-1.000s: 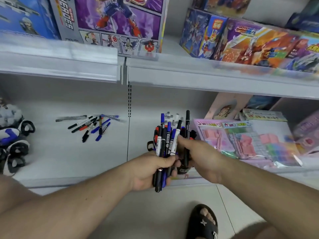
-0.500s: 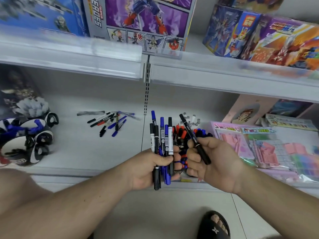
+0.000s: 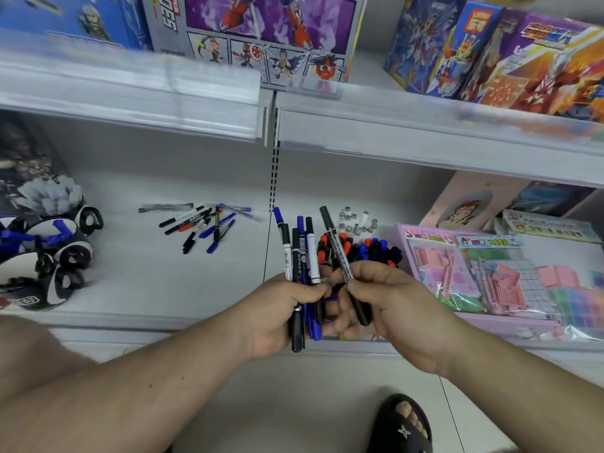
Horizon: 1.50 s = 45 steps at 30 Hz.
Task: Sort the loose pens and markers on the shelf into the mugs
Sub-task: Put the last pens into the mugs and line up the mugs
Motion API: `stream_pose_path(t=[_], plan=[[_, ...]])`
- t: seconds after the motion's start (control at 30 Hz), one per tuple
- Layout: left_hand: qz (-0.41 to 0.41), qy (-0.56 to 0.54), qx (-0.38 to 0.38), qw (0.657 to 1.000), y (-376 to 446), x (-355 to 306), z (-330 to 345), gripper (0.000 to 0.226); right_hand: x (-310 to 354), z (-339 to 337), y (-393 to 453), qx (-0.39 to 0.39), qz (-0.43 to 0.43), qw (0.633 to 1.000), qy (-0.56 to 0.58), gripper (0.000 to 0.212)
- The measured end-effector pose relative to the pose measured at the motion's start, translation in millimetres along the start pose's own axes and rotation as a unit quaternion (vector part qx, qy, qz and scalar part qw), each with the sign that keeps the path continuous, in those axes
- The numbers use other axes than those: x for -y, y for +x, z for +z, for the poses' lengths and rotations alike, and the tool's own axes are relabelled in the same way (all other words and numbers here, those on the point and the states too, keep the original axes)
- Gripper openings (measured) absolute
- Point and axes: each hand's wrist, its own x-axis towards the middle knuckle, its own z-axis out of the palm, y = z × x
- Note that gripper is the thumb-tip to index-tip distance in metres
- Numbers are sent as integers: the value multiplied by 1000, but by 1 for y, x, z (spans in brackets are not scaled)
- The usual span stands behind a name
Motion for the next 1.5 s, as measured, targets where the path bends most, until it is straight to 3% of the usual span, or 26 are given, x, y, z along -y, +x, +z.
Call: stream_pose_path(t=[0.13,0.27,0.43,0.67,0.83,0.9,0.97,1.1,1.23,1.4,1.5], plan=[[4,21,-82,996,4,1,0,7,-3,7,1,-74,-26,997,-25,16],[14,50,-146,988,9,3,-11,29,-5,4,5,-149,-25,988,-29,16],[50,67,-148,985,7,1,-11,37,-28,47,12,-100,-54,990,-81,12],[52,30,-169,984,0,-7,-17,42,-49,71,17,-145,-109,975,-125,27],[63,69,-180,979,0,-9,-18,50,-45,74,17,-150,-102,964,-193,16],[74,89,-167,979,-2,-11,-18,61,-41,67,18,-123,-64,978,-154,30],[79,93,-138,983,-3,-11,-18,68,-36,60,18,-96,-16,994,-40,31],[82,112,-75,988,-5,-13,-17,33,-31,44,12,-56,24,994,90,26],[70,77,-89,991,0,-8,-17,19,-22,24,7,-111,41,987,112,24],[43,42,-102,993,1,-7,-14,17,-17,4,4,-176,38,972,151,21],[42,12,-108,993,4,-6,-14,16,-18,-15,7,-198,41,973,111,19]])
